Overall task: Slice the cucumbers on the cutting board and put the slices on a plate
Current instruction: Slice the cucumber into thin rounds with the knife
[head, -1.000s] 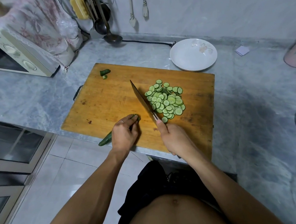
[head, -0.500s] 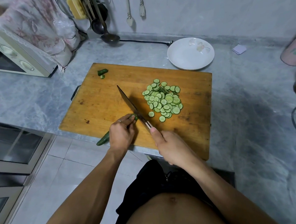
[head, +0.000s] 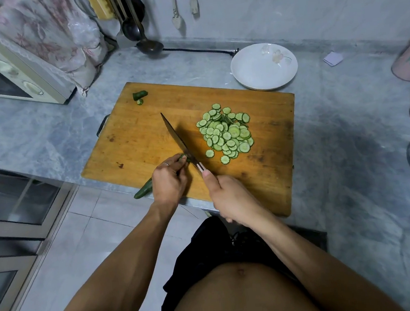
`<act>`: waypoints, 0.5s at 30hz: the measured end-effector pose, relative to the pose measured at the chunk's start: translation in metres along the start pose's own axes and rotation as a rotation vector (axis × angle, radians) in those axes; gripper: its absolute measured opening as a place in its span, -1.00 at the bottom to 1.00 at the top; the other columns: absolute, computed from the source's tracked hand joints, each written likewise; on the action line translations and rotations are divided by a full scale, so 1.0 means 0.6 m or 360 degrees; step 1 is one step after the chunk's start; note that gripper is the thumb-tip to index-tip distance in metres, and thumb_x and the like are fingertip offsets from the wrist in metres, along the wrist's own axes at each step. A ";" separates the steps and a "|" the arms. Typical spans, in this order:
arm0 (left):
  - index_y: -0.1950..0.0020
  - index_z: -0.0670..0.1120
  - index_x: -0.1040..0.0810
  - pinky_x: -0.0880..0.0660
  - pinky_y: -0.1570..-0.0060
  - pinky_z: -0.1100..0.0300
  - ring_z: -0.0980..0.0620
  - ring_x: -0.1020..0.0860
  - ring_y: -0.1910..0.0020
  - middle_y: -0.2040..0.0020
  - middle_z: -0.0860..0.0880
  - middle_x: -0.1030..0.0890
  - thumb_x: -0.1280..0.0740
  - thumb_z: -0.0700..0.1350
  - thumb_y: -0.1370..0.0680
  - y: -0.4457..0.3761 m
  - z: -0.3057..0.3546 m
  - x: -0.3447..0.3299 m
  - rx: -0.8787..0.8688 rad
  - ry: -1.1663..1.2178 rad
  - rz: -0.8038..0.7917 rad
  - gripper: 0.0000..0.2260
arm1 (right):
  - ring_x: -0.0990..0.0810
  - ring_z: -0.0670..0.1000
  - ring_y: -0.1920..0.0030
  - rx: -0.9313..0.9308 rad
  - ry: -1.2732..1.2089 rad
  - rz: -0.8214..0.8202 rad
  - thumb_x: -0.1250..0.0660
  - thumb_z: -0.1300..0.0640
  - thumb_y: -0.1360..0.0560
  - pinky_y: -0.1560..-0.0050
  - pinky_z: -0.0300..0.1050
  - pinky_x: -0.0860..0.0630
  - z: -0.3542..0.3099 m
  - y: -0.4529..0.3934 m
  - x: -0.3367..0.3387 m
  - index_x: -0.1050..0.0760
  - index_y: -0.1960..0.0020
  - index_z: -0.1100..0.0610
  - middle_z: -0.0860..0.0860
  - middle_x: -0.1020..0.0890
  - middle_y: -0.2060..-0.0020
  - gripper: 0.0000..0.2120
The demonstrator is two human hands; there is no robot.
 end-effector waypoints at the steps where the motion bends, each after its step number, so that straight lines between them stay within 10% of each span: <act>1: -0.03 -0.21 -0.70 -0.50 -0.14 0.19 -0.12 -0.66 -0.01 -0.08 -0.19 -0.67 -0.39 -0.31 -0.43 0.001 0.002 -0.001 -0.0014 -0.0006 0.0005 -0.80 | -0.47 0.05 0.38 -0.0016 -0.0015 0.0001 0.09 -0.26 -0.66 0.21 0.03 -0.54 0.000 -0.008 -0.003 -0.37 0.27 0.08 0.00 -0.44 0.39 -0.44; 7: -0.03 -0.20 -0.70 -0.48 -0.10 0.21 -0.13 -0.67 0.02 -0.06 -0.19 -0.67 -0.39 -0.31 -0.42 0.000 0.003 0.002 -0.0006 -0.0017 0.0022 -0.79 | -0.60 0.20 0.15 -0.0029 -0.0015 0.0060 0.09 -0.25 -0.66 0.07 0.18 -0.61 -0.002 -0.019 -0.015 -0.51 0.16 0.19 0.06 -0.50 0.32 -0.37; 15: -0.06 -0.17 -0.70 -0.47 -0.12 0.28 -0.07 -0.66 -0.02 -0.09 -0.14 -0.67 -0.43 -0.29 -0.46 0.001 0.002 0.002 0.0085 0.0038 0.0030 -0.81 | -0.55 0.12 0.34 -0.0037 0.0030 0.0174 0.06 -0.25 -0.66 0.27 0.05 -0.57 0.013 -0.025 0.015 -0.50 0.22 0.17 0.05 -0.52 0.37 -0.38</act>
Point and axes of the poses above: each hand's wrist, its own y-axis away from the middle knuckle, its own x-axis out of the back of the hand, z = x × y, the point moved 3 cm from there along -y, towards the middle knuckle
